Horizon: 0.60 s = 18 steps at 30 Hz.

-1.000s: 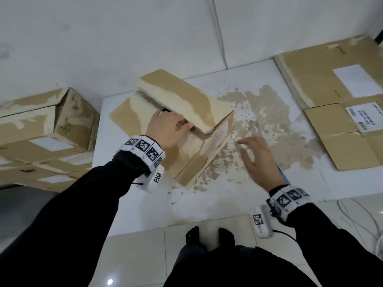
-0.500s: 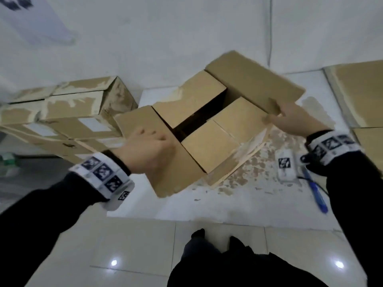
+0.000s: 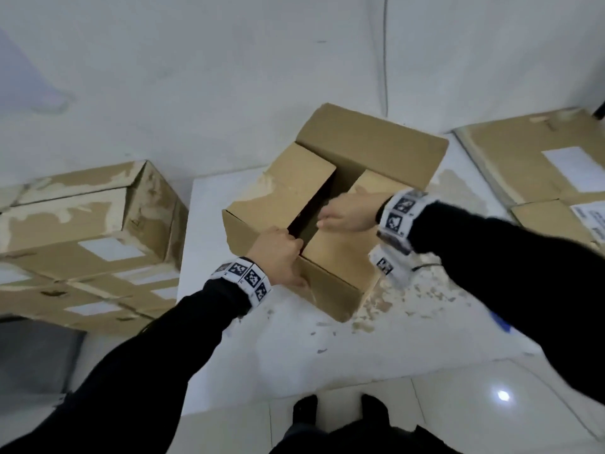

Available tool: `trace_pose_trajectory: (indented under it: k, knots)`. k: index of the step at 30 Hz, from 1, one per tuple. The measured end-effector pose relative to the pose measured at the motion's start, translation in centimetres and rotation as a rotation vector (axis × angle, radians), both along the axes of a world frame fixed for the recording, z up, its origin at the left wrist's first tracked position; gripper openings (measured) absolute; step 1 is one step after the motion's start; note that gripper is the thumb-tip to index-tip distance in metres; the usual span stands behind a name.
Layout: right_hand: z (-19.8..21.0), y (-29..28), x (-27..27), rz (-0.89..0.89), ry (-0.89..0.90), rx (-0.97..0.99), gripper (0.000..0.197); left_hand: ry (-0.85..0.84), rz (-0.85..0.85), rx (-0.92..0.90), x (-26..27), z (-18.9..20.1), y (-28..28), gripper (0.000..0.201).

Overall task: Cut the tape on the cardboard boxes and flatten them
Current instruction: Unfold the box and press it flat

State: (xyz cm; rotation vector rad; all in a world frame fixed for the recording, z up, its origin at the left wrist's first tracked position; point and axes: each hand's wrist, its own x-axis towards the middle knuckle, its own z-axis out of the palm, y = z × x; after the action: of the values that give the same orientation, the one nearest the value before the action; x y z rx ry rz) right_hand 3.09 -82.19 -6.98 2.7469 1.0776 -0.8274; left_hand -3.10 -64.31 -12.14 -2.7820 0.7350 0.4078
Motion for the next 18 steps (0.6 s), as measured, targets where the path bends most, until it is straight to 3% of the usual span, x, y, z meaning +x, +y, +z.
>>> trace_pose_trajectory:
  k: [4, 7, 9, 11, 13, 15, 18]
  knots:
    - [6.5, -3.7, -1.0, -0.168, -0.146, 0.175, 0.045, -0.041, -0.035, 0.0, 0.2, -0.7, 0.2, 0.066]
    - [9.5, -7.7, -5.0, -0.32, -0.167, 0.11, 0.04, -0.075, -0.053, 0.021, 0.1, -0.7, 0.3, 0.07]
    - [8.3, -9.8, -7.8, -0.457, -0.16, 0.022, 0.051, -0.084, -0.067, 0.023, -0.1, -0.5, 0.4, 0.072]
    - [4.9, -10.9, -9.3, -0.675, -0.029, 0.043, 0.073, -0.094, -0.092, 0.042, -0.6, 0.3, 0.9, 0.08]
    - [1.1, -10.6, -9.9, -1.018, 0.172, 0.219, 0.072, -0.142, -0.106, 0.027, -1.0, 1.6, 2.4, 0.086]
    - [-1.8, -9.0, -9.7, -1.345, 0.373, 0.517, 0.074, -0.253, -0.082, -0.139, -0.7, 3.3, 5.0, 0.079]
    - [-4.6, -6.5, -8.3, -1.596, 0.484, 0.839, 0.076, -0.411, 0.058, -0.374, 1.3, 5.1, 9.9, 0.066]
